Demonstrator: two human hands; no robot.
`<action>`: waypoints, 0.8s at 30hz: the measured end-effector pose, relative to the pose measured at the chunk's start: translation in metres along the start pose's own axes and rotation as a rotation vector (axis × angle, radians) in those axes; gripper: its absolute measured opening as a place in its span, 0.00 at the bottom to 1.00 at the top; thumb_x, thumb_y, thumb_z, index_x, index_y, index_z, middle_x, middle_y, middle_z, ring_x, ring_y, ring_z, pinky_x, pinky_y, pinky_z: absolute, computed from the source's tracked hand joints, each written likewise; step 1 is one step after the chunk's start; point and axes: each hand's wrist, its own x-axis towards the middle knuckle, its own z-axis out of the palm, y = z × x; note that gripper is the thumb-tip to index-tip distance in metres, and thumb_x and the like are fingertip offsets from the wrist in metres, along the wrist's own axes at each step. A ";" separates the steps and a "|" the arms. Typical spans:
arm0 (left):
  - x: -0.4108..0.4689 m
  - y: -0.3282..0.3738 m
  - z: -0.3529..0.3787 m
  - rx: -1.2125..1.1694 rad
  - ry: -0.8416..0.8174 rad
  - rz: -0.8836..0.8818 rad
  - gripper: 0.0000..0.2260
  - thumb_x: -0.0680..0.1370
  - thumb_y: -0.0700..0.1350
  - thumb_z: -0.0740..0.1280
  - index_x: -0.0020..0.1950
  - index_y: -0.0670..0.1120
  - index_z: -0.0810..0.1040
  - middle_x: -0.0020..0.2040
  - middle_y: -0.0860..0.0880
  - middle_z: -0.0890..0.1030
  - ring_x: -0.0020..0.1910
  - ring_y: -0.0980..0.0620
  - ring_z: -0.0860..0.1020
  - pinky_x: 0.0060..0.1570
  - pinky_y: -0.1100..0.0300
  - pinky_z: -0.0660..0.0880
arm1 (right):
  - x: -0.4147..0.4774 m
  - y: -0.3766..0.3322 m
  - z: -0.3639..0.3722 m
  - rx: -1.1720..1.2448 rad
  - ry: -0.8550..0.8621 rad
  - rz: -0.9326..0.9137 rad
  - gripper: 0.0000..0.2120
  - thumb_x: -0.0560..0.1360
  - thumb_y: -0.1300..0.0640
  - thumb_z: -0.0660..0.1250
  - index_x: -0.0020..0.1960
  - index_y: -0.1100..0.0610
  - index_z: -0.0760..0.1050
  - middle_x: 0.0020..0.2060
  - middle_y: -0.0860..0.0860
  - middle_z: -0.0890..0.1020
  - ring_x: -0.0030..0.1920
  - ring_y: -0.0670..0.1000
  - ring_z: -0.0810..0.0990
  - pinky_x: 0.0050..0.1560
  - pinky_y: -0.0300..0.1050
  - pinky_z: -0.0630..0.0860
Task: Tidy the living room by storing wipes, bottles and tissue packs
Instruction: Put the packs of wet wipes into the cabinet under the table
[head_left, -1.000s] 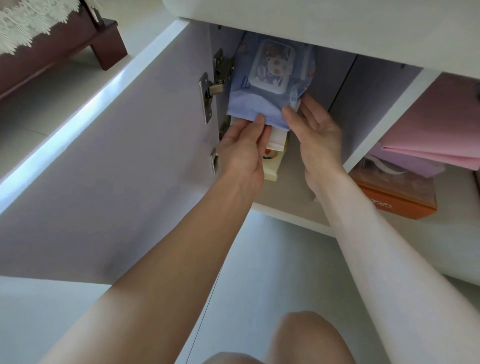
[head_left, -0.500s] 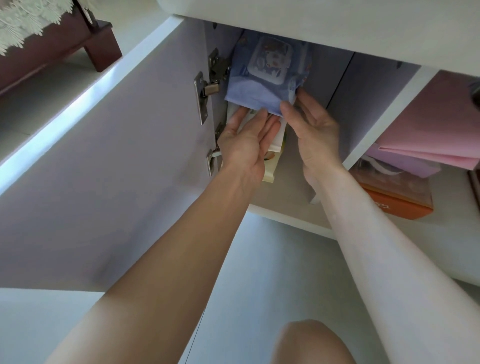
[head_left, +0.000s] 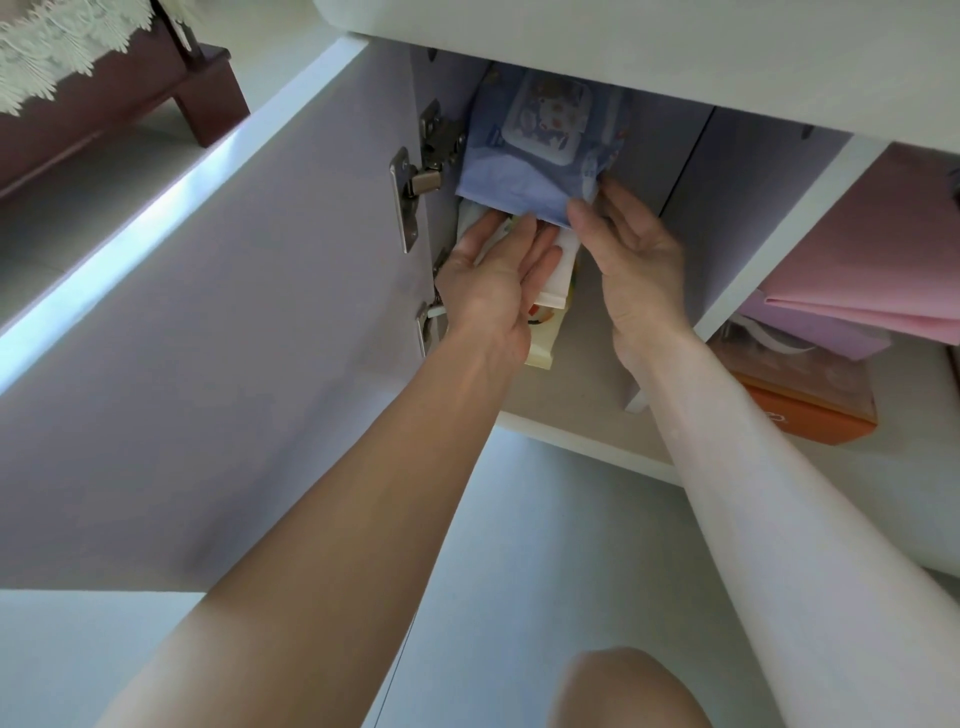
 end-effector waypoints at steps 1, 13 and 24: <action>0.000 0.000 -0.002 0.005 0.003 0.000 0.18 0.78 0.34 0.66 0.68 0.39 0.72 0.50 0.43 0.84 0.45 0.50 0.84 0.48 0.58 0.81 | -0.001 0.000 0.000 0.003 -0.005 0.001 0.25 0.72 0.57 0.73 0.68 0.56 0.72 0.64 0.50 0.78 0.66 0.46 0.74 0.63 0.33 0.72; 0.009 0.005 0.006 -0.001 0.019 -0.007 0.14 0.79 0.35 0.65 0.65 0.37 0.74 0.59 0.36 0.81 0.56 0.42 0.81 0.56 0.52 0.79 | 0.001 0.001 0.001 -0.010 -0.008 -0.011 0.25 0.73 0.60 0.73 0.69 0.58 0.72 0.64 0.51 0.78 0.64 0.46 0.76 0.60 0.35 0.74; -0.010 0.000 -0.002 0.040 0.011 -0.009 0.14 0.79 0.36 0.66 0.64 0.39 0.74 0.47 0.44 0.83 0.45 0.51 0.83 0.49 0.60 0.81 | -0.011 0.001 -0.002 -0.011 -0.004 0.002 0.24 0.73 0.57 0.73 0.67 0.56 0.73 0.64 0.49 0.78 0.67 0.45 0.74 0.65 0.34 0.70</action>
